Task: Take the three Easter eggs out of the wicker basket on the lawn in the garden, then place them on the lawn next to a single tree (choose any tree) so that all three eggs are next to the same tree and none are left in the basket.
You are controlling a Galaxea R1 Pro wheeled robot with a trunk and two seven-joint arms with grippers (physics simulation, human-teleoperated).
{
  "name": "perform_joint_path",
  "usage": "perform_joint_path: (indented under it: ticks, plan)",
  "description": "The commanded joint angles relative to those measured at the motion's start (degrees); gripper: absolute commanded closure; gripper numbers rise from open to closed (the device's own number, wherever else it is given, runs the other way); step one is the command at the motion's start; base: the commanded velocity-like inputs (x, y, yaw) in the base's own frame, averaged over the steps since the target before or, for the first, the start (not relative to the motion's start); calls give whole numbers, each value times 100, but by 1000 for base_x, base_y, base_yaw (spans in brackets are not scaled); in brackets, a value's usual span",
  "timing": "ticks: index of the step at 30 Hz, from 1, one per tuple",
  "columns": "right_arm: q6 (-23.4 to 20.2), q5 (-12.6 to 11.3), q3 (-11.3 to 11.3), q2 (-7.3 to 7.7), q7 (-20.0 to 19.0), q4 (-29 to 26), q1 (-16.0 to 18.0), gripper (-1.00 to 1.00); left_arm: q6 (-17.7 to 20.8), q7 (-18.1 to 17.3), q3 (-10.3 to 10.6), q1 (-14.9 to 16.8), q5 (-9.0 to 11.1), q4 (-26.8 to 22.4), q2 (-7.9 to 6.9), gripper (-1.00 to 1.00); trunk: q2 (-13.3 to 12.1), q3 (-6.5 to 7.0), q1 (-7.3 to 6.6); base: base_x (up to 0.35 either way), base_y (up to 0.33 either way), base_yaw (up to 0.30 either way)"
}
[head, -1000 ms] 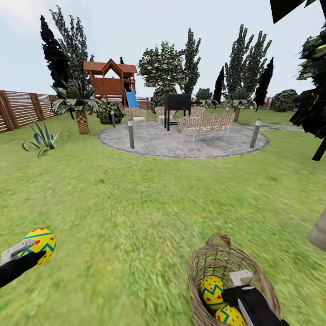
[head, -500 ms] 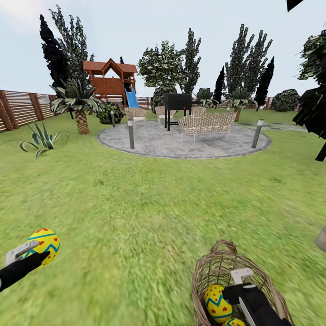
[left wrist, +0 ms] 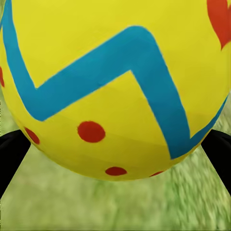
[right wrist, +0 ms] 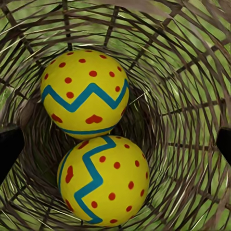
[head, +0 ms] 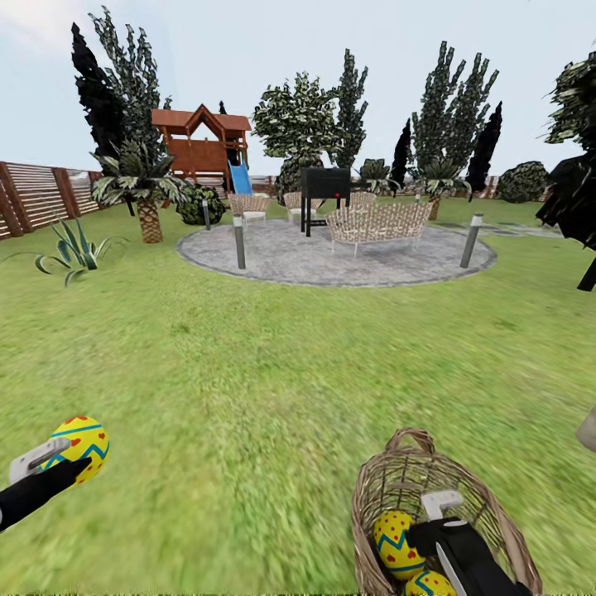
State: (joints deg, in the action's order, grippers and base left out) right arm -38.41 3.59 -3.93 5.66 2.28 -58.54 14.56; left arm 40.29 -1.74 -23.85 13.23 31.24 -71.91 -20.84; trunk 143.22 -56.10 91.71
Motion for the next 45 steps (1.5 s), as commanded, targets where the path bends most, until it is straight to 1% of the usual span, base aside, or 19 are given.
perform_joint_path:
  ticks: [1,12,16,40,45]
  plan:
    - [-35,36,-20,6,8,-7,3,-100,33,-20,-7,4,-1,8,1,100,4,-29,1,0,0,0]
    - [-35,36,-12,2,9,-8,3,-100,41,-20,3,4,-3,6,10,100,19,-272,29,0,0,0]
    - [-35,36,-12,1,9,-8,3,-100,41,-20,10,4,-4,10,36,100,24,-361,40,0,0,0]
    - [-35,36,-12,-2,9,1,3,-100,41,-12,12,4,-5,15,44,100,56,-893,102,0,0,0]
    - [-35,45,-18,-10,13,7,3,-100,41,-15,12,4,-4,14,51,100,56,-893,102,18,-26,0]
